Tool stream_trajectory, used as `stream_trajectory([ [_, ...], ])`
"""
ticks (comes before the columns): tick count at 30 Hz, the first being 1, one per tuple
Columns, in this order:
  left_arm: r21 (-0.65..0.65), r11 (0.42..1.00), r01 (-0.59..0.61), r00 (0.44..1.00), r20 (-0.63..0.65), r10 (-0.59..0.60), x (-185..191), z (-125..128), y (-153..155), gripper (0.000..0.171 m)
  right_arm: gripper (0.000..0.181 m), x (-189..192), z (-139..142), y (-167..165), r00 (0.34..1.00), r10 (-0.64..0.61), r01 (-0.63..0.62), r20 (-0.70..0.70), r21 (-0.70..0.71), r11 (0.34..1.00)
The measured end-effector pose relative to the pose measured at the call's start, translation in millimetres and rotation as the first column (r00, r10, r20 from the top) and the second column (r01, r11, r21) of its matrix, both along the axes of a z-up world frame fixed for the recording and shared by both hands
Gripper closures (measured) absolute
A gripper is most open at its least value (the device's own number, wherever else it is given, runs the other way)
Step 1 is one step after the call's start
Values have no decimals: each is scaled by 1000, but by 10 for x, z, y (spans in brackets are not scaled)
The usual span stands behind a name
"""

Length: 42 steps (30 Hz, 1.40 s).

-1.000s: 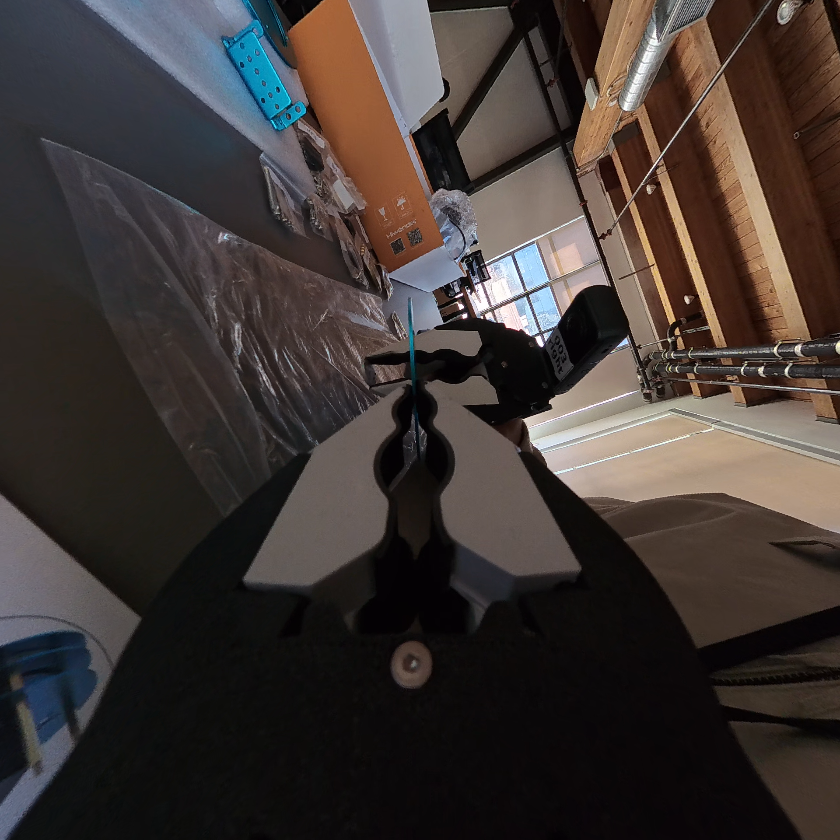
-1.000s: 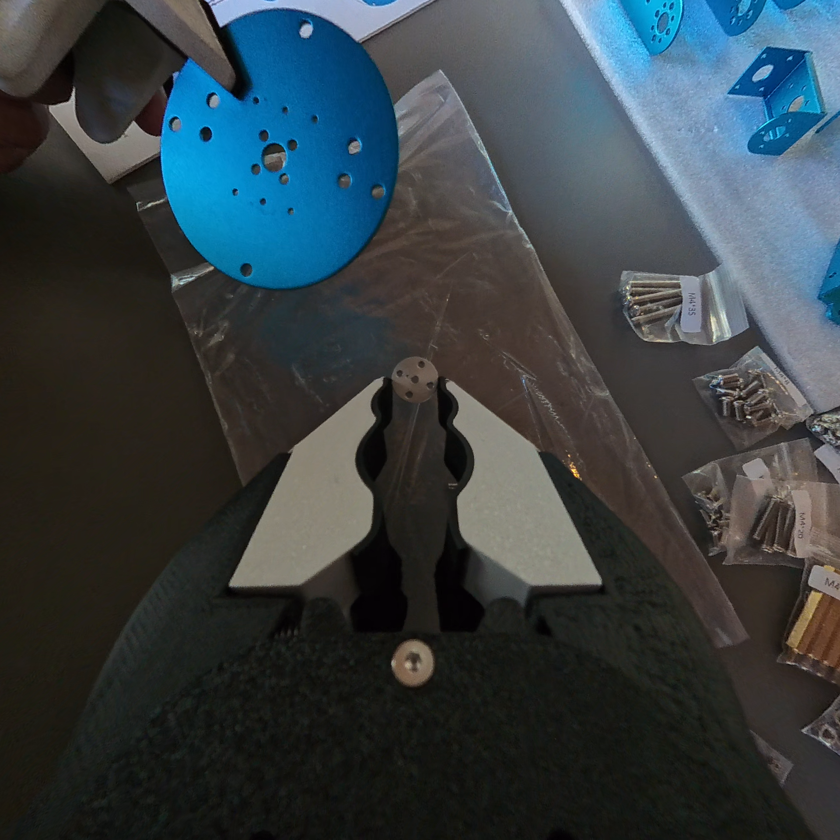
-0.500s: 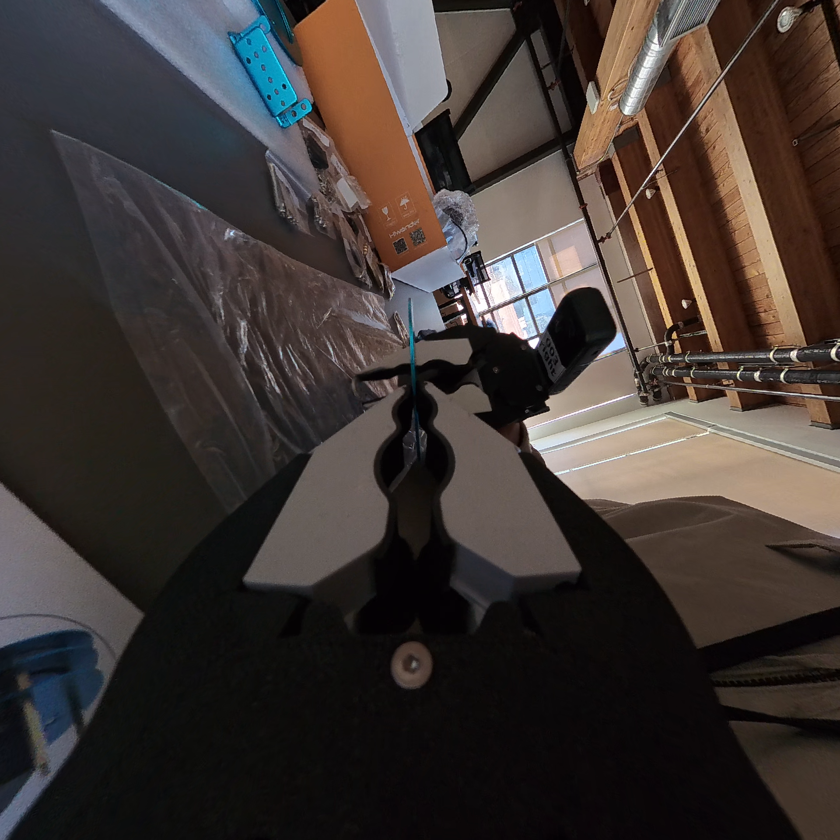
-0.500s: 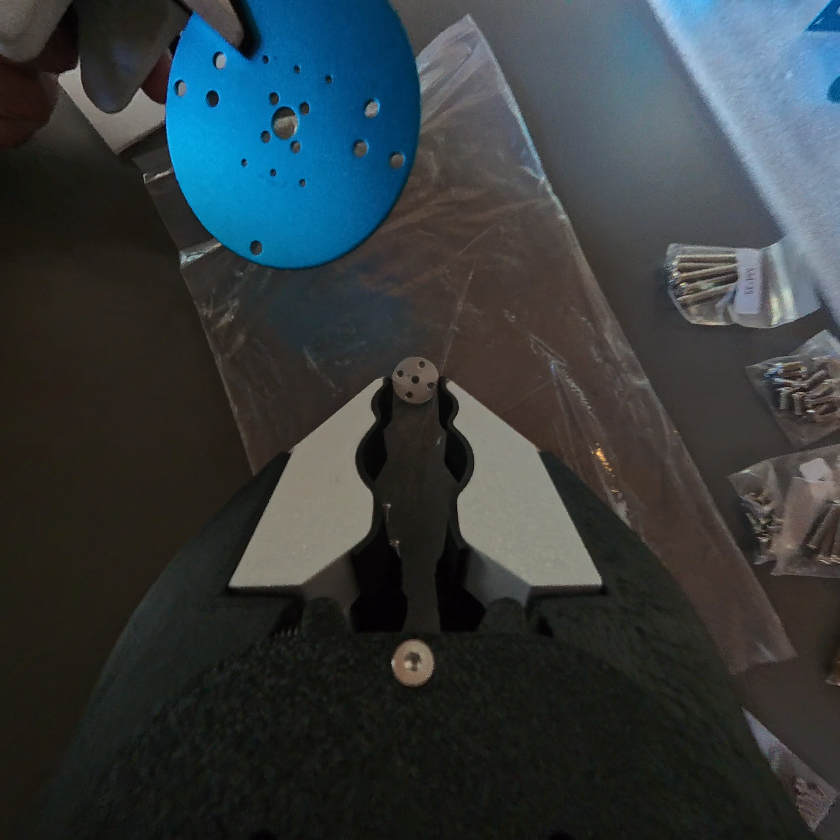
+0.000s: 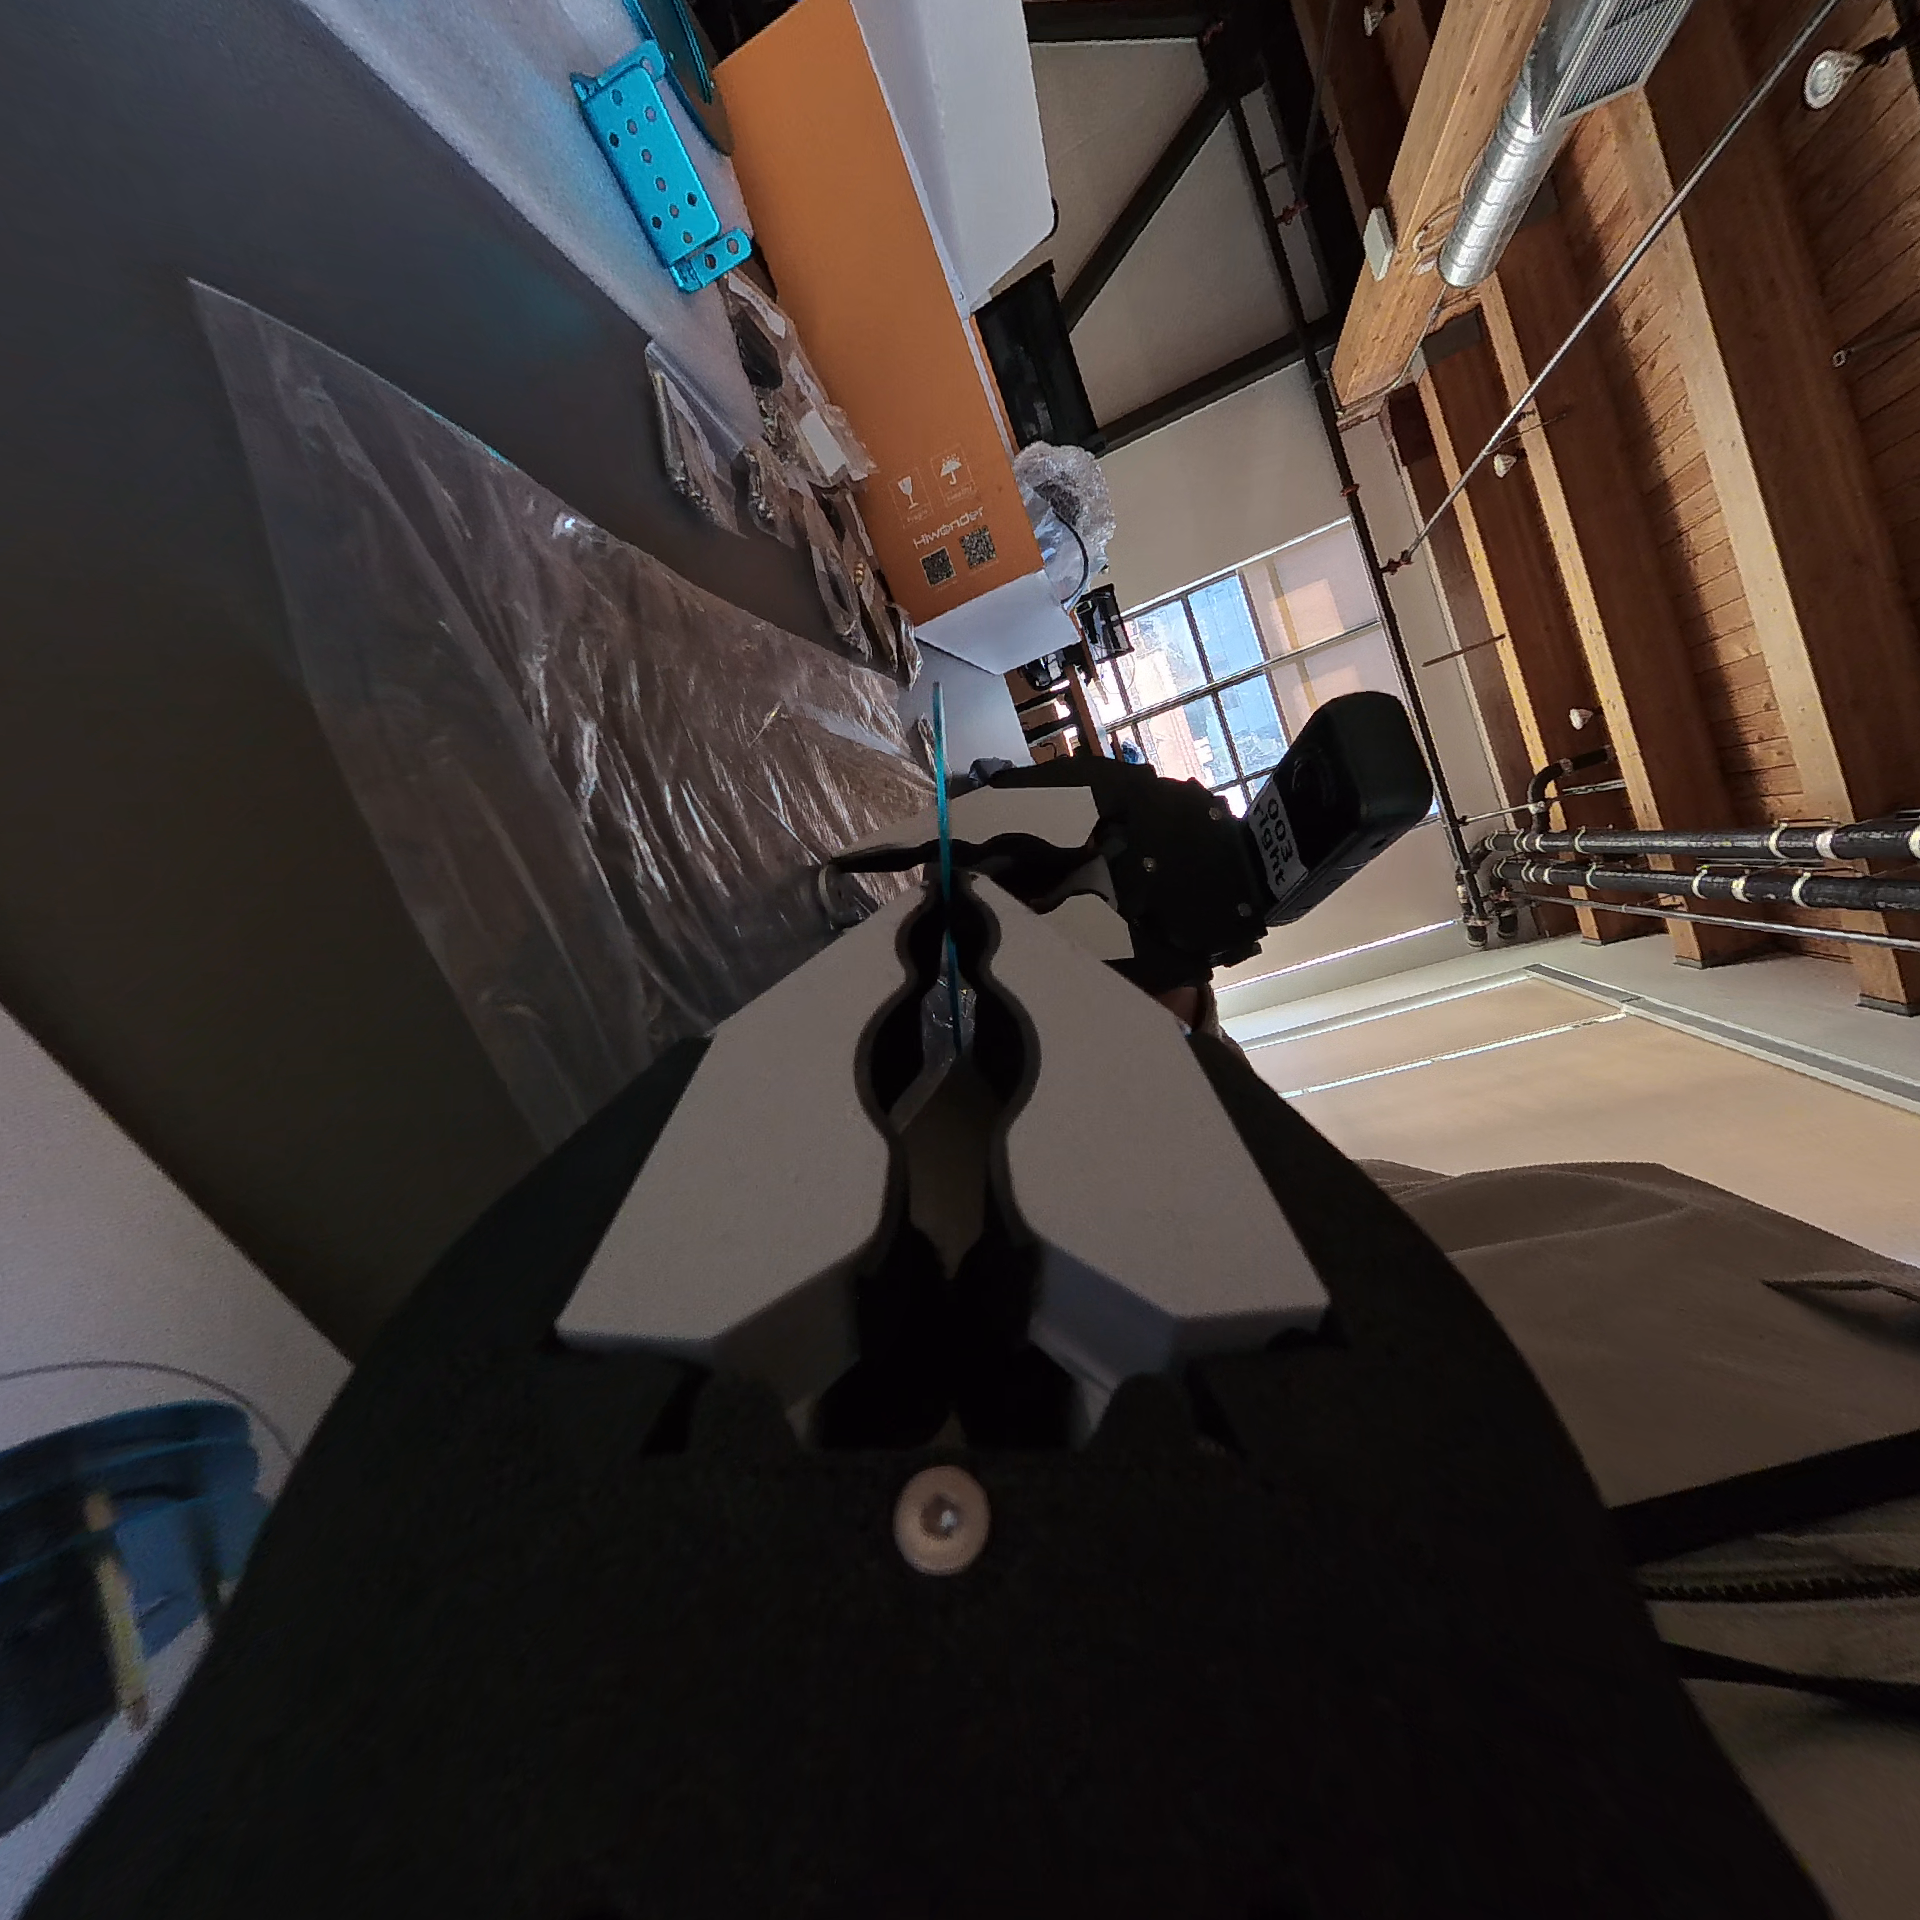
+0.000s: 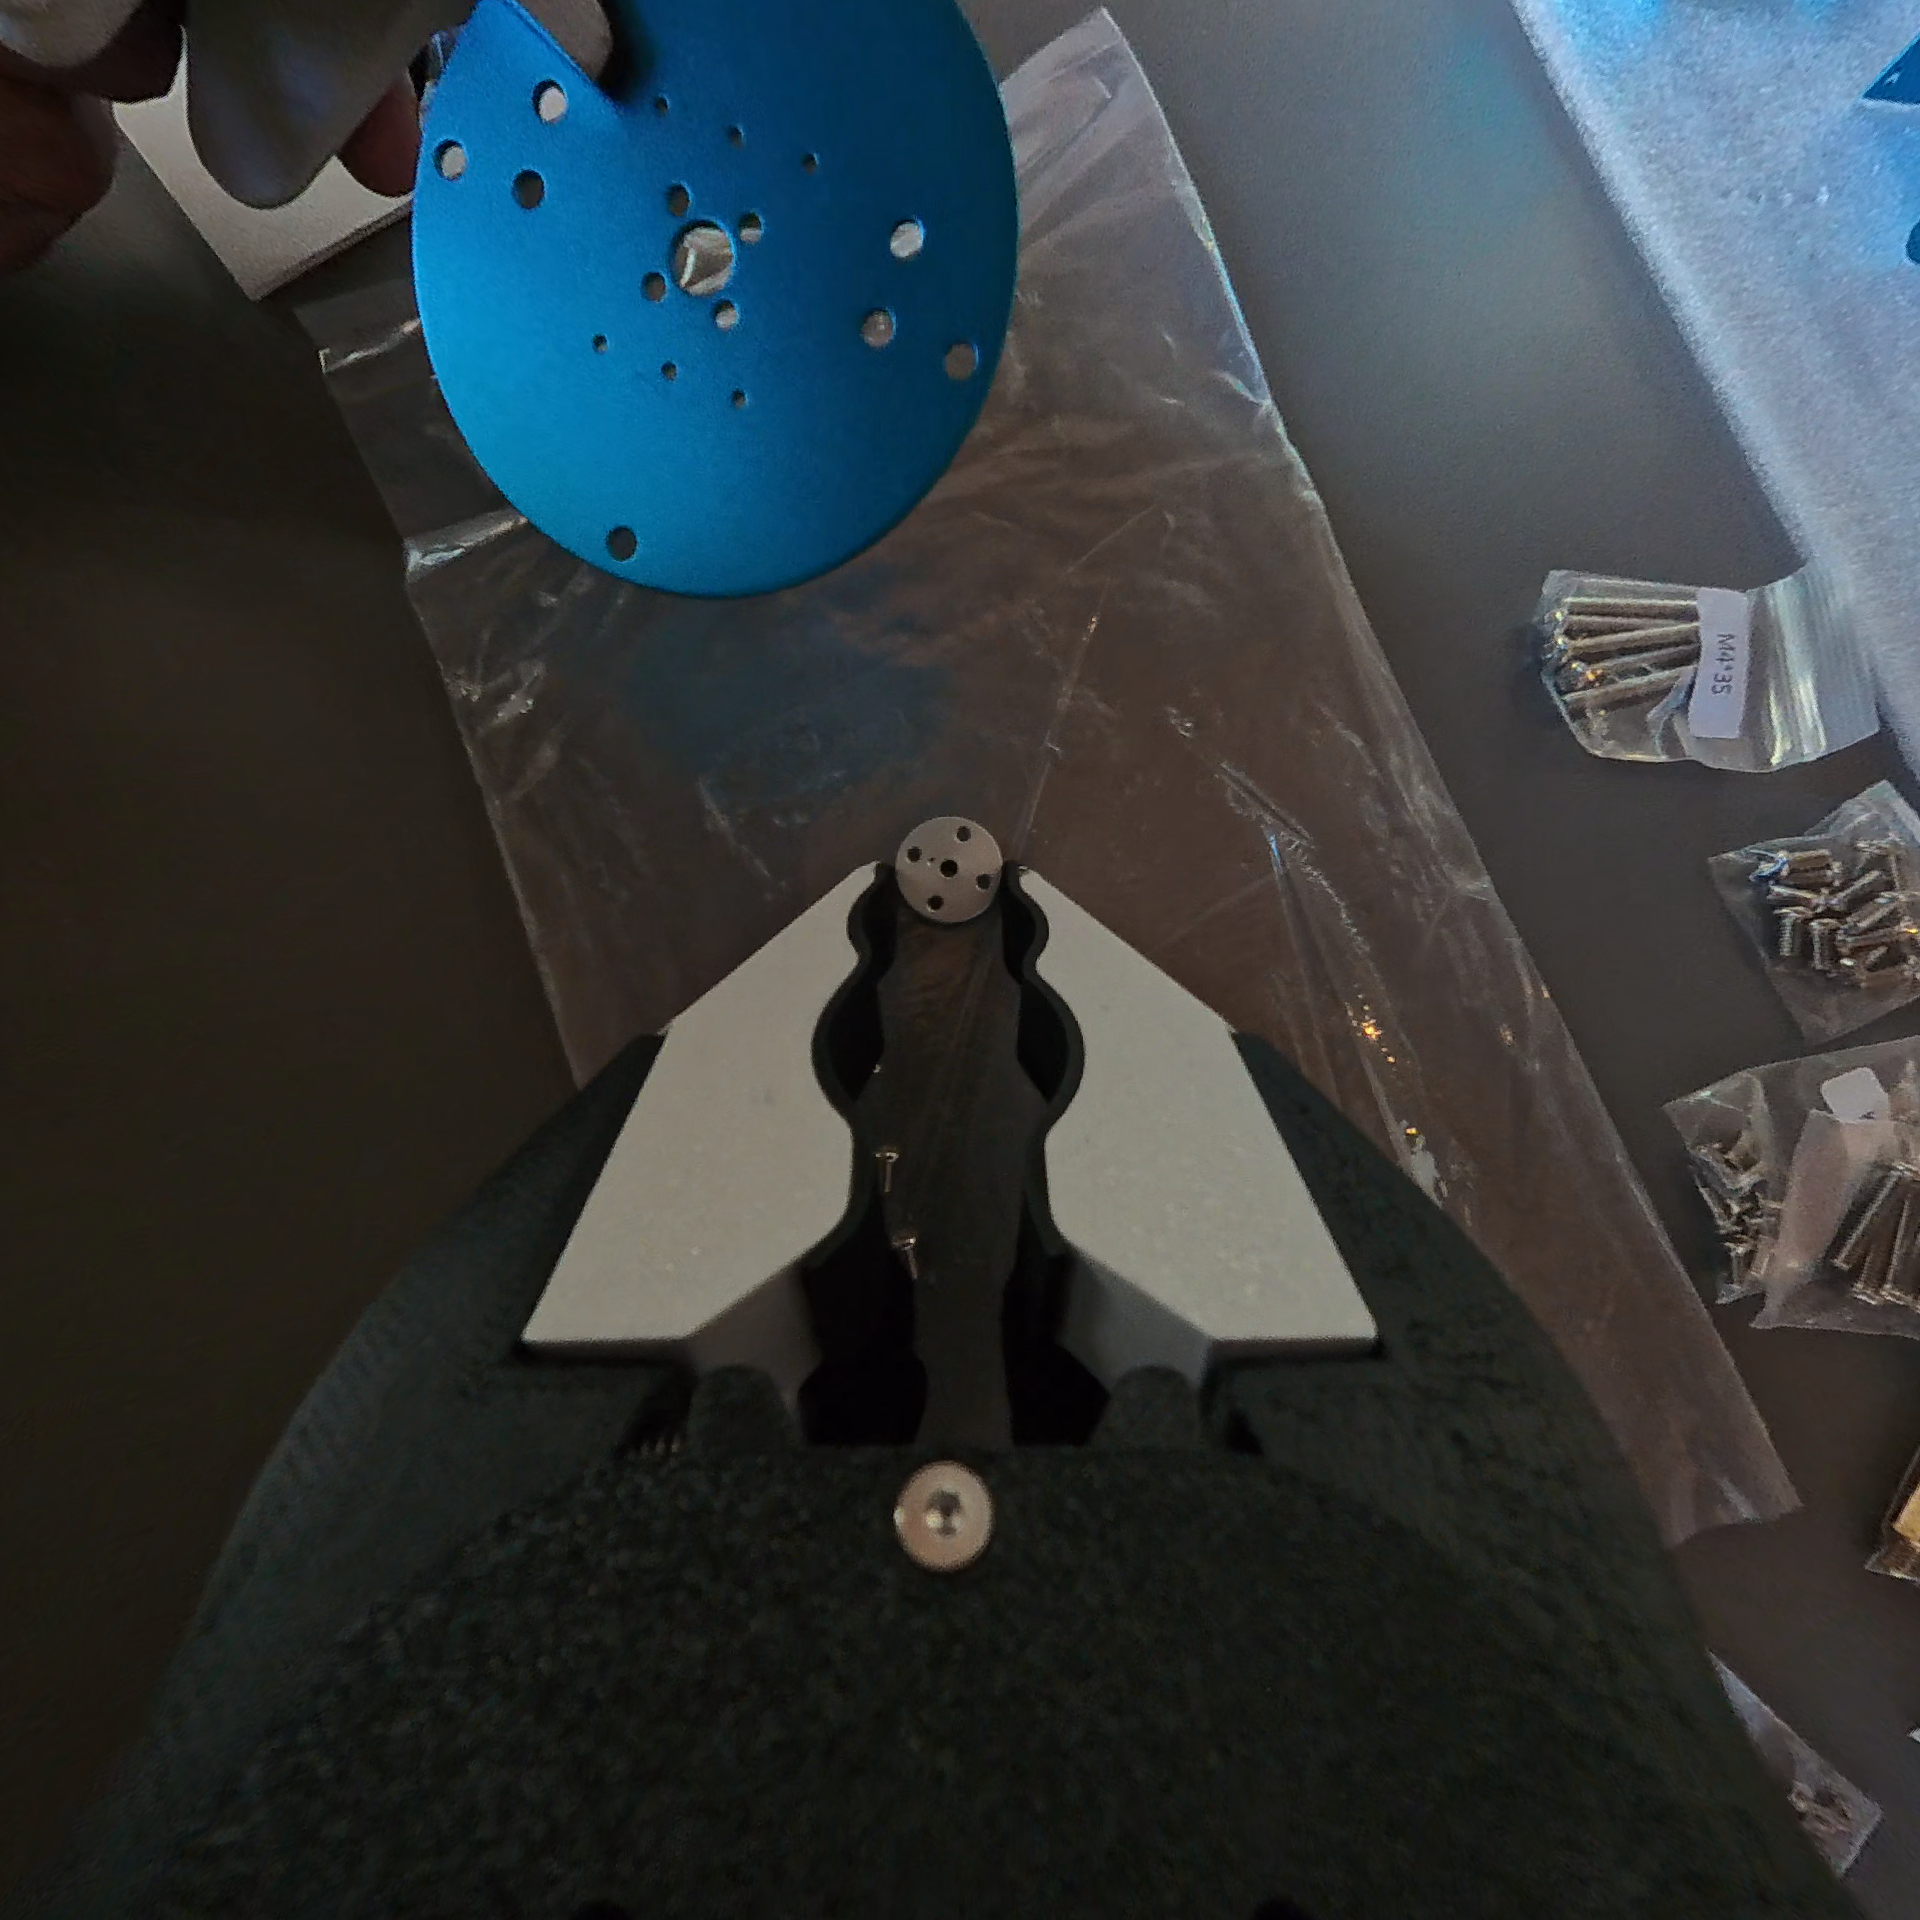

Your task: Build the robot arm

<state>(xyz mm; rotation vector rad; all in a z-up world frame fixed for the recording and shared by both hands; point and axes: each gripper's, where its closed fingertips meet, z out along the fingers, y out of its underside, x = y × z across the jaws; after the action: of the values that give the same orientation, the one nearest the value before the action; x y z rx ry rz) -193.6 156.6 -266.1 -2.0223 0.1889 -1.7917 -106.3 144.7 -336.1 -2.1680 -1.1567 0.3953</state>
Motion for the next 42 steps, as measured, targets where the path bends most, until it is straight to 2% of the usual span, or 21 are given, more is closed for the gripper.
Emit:
stream_trajectory([
  [25,-7,1000,-11,1000,6,11,-8,-4,25,170,159,-8,14,23,1000,2,-2,5,10,1000],
  [27,-34,997,-62,998,3,62,-59,-23,92,171,151,-26,76,35,1000,10,-10,8,46,999],
  [29,-92,983,-161,986,20,164,-185,-42,229,171,140,-125,303,79,999,30,-24,-35,166,986],
  [31,-134,976,-172,982,51,180,-234,-20,269,171,134,-328,614,72,992,86,-48,-97,339,940],
  [33,-139,978,-156,985,53,165,-210,-1,248,170,131,-513,769,37,991,119,-75,-57,499,863],
  [34,-142,979,-143,987,56,152,-186,14,224,170,132,-565,785,45,994,105,-91,10,584,807],
  [36,-159,981,-115,988,81,129,-142,55,174,171,148,-615,803,71,982,49,-171,181,759,628],
  [38,-182,977,-107,987,102,127,-139,72,163,171,160,-679,766,26,943,25,-303,332,826,476],
  [39,-192,976,-103,986,109,126,-147,73,161,171,162,-702,752,10,932,17,-334,363,838,431],
  [42,-222,970,-95,984,127,125,-166,56,150,170,159,-710,718,34,909,-8,-379,416,836,397],
])
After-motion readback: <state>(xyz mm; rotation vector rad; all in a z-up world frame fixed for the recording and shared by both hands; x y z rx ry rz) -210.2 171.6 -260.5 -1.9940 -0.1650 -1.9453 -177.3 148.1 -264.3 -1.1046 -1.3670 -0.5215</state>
